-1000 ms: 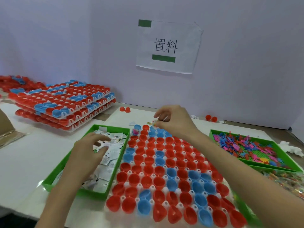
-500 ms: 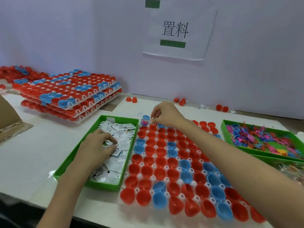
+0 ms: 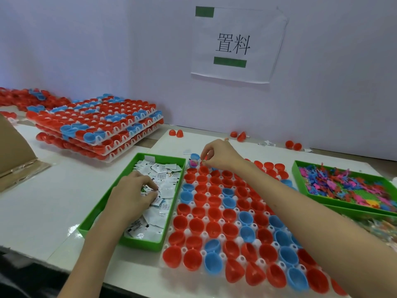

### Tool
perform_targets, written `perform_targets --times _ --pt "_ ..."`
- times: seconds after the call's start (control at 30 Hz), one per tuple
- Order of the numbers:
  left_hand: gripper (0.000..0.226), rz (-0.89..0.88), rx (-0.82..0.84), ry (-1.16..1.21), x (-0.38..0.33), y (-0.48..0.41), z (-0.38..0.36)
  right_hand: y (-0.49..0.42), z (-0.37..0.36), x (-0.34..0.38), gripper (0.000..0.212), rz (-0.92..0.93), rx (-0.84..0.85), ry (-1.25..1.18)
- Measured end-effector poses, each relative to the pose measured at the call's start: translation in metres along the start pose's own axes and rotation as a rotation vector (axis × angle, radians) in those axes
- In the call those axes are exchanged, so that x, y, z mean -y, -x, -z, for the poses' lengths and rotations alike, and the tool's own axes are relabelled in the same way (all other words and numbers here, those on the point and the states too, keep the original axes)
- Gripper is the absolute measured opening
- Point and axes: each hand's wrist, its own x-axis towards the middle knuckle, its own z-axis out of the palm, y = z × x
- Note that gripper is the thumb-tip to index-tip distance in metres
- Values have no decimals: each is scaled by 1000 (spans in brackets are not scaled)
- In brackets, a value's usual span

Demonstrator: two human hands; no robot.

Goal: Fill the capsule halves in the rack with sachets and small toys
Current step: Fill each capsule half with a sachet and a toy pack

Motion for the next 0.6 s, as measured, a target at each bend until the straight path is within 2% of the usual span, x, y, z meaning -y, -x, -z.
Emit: perform_targets --times 0.1,0.23,0.3,0.4,0.5,0.53,0.6 --pt "8 -4 -14 10 0 0 0 3 13 -3 22 0 22 -83" --pt "16 -15 -44 4 -1 -1 0 23 53 -26 9 -13 -173 -167" --pt "19 -25 -54 -16 -1 -1 0 45 76 -53 8 -59 -215 -149" --pt "21 -44 -64 -58 -1 -1 0 91 105 -111 12 -229 -210 -31" --pt "20 -51 -72 -81 -1 -2 -2 138 122 -169 4 -499 -157 164" --pt "20 -53 -82 -69 -1 -3 -3 152 123 -183 10 -559 -126 197" --pt "20 -49 -141 -5 -1 -3 -5 174 121 -199 9 -580 -153 217"
